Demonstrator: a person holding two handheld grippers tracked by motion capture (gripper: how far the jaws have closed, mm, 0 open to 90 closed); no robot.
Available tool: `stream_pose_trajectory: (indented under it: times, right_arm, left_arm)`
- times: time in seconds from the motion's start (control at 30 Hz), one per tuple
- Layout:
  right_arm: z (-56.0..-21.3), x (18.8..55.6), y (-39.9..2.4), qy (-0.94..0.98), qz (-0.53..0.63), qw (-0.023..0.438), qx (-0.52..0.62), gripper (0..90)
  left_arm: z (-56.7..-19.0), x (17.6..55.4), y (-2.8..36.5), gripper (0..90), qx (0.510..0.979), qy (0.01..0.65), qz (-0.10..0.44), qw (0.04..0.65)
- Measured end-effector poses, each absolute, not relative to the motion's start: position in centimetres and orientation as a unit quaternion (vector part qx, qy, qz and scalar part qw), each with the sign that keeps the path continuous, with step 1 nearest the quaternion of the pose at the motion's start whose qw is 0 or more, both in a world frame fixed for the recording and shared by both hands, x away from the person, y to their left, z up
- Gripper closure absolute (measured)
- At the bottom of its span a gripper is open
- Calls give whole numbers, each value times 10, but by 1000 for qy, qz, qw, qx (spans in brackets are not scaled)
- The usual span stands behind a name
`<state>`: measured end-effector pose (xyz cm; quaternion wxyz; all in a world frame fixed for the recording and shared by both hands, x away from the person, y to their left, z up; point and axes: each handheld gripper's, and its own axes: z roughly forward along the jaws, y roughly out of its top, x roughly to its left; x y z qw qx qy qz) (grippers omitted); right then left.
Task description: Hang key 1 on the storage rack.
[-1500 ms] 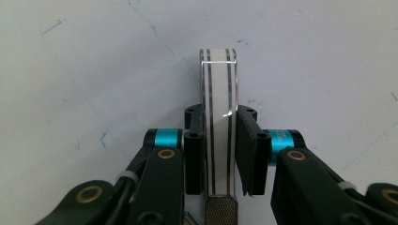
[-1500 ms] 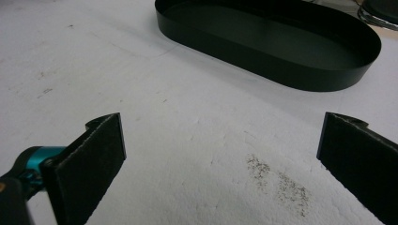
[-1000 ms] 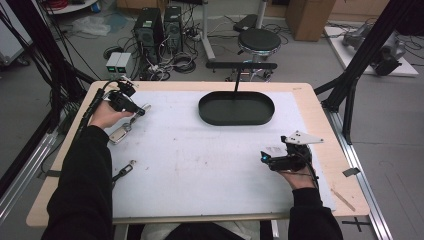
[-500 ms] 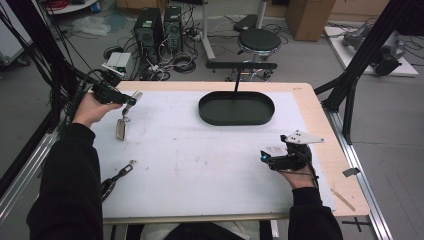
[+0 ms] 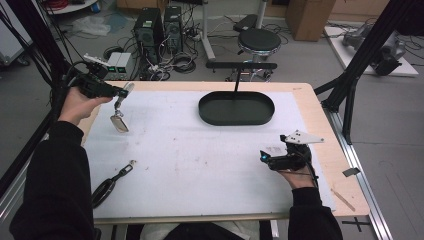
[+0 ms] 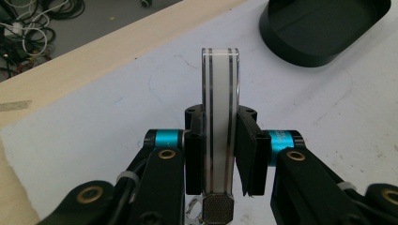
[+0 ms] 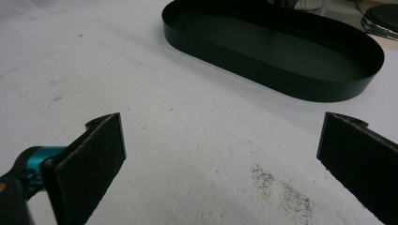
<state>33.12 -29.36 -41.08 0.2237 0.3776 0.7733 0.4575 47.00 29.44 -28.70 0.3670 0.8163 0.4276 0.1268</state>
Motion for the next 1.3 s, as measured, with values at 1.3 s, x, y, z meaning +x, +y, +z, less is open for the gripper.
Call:
stream_pose_trajectory:
  times: [1.3]
  right_arm:
    - [-408,331,-296,765,472,223,378,6]
  left_arm:
    - [-191,475,185,746,856,326,154,370]
